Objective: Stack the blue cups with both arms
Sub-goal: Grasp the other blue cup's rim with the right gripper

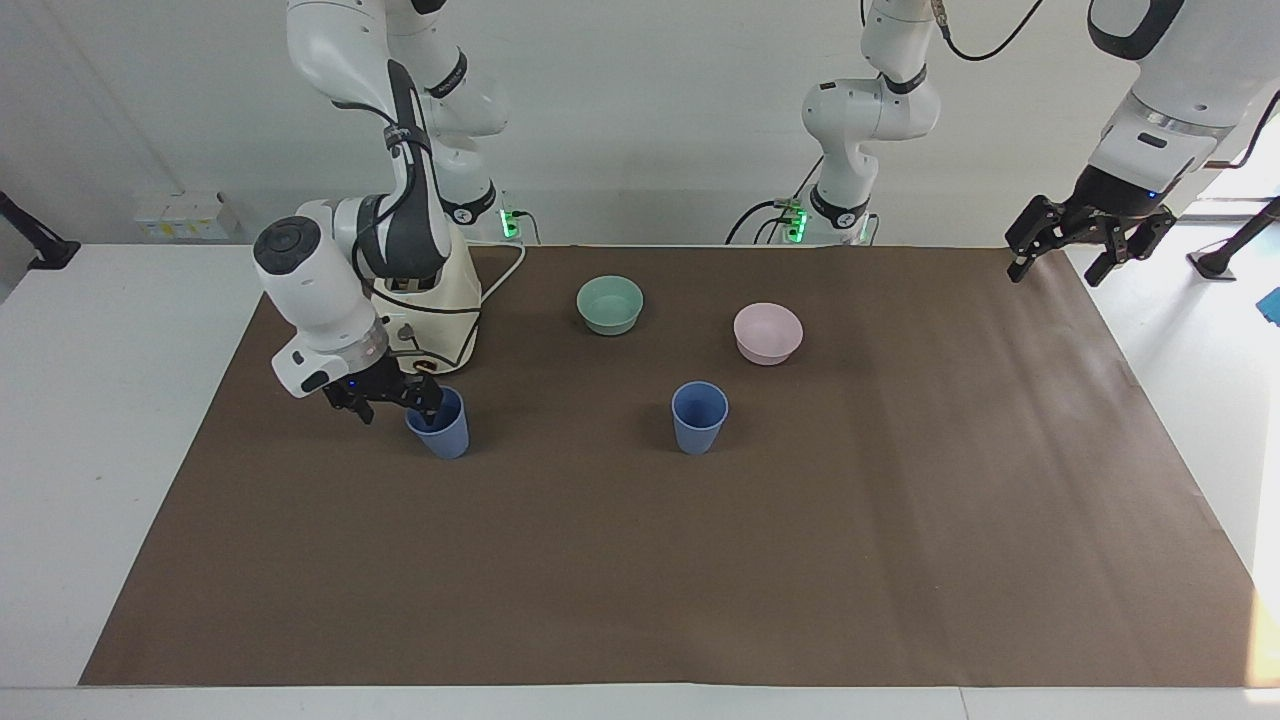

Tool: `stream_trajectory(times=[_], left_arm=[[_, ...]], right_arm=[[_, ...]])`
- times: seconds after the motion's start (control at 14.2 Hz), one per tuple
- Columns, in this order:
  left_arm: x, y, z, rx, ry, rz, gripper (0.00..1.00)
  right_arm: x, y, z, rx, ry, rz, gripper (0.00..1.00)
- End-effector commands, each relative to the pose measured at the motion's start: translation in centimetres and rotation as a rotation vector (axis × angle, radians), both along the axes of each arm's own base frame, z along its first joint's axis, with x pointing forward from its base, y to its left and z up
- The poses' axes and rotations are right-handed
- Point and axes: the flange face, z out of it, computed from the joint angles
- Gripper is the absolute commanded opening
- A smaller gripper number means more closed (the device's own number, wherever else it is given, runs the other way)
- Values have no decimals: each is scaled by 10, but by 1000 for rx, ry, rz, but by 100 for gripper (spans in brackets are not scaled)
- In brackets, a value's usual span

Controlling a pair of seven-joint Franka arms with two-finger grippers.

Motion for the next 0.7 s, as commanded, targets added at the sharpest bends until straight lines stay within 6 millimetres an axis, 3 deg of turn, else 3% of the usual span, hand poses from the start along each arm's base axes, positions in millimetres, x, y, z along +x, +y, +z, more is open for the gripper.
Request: stream_trajectory(times=[0.0,0.07,0.14,0.21,0.63], left_arm=[[-11,9,7,20,32,-2,100],[-13,9,7,20,41,-2,100],[-13,10,7,20,44,-1,100],[-13,9,7,20,42,-4,100],[-12,0,9,19,33,-14,100]], right_arm=[[-2,1,-2,-12,-14,28,95],[-2,2,-2,-11,-14,20,43],[-2,6,-2,-11,-14,23,10],[-2,9,-3,-11,-12,28,0],[1,14,0,-7,-21,19,0]])
